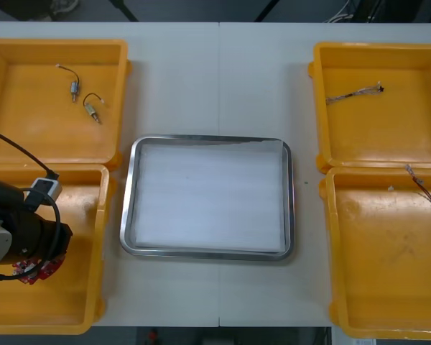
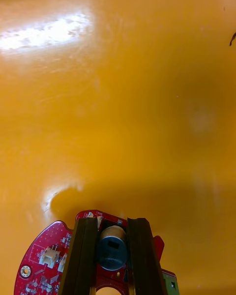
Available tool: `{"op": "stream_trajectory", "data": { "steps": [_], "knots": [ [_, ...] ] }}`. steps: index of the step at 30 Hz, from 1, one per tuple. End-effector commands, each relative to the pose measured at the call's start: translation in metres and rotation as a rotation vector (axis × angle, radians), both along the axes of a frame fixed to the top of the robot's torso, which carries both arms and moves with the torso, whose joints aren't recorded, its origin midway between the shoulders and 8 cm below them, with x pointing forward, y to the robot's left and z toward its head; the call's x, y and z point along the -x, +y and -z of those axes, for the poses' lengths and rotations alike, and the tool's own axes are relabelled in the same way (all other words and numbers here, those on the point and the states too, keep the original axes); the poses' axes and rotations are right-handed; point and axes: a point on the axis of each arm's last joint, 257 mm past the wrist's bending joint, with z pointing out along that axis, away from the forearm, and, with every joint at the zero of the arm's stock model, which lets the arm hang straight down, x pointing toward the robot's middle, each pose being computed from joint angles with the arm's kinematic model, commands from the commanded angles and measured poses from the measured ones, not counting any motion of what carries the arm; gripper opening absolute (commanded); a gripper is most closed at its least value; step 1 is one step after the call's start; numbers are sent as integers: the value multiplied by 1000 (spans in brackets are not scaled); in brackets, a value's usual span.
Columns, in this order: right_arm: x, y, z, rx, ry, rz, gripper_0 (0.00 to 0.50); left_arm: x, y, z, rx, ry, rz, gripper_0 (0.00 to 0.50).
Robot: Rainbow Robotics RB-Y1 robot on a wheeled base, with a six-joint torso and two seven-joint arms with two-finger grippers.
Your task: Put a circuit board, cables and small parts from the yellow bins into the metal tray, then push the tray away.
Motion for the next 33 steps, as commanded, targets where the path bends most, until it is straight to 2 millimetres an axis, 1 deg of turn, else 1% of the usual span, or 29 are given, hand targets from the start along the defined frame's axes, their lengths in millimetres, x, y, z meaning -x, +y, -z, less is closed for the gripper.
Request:
{"op": "stream_trajectory", "data": {
  "steps": [1,3,6,7,9,10,12,17,20,22,23,25,29,33],
  "knots": [
    [-7,-6,-31,108,-58,-84,0,-5,1,-35,40,-47,-64,0],
    [-7,-4,-35,114,-59,-100,0,-7,2,-47,41,-58,-64,0],
    [-9,-3,-42,130,-62,-124,0,-6,5,-70,40,-60,-66,0],
    [-9,-3,-43,130,-61,-128,0,-7,5,-74,39,-62,-66,0],
    [-9,-2,-45,127,-53,-142,0,-7,4,-91,39,-69,-62,0],
    [-10,-1,-45,128,-51,-145,0,-7,5,-94,38,-70,-63,0],
    [-10,-2,-47,127,-45,-151,0,-9,4,-110,31,-76,-56,0],
    [-12,-1,-50,126,-48,-159,0,-11,1,-132,16,-72,-36,0],
    [-13,-1,-51,128,-49,-162,0,-14,-7,-144,20,-71,-12,0],
    [-12,0,-50,127,-49,-166,0,-16,-17,-151,25,-67,20,0],
    [-12,0,-50,127,-49,-166,0,-16,-20,-152,26,-66,26,0],
    [-13,0,-51,128,-52,-166,0,-19,-32,-157,30,-70,62,0],
    [-12,1,-50,124,-47,-169,0,-25,-50,-161,27,-75,103,0],
    [-12,1,-50,124,-46,-172,0,-29,-74,-164,38,-75,121,0]
  ]
}}
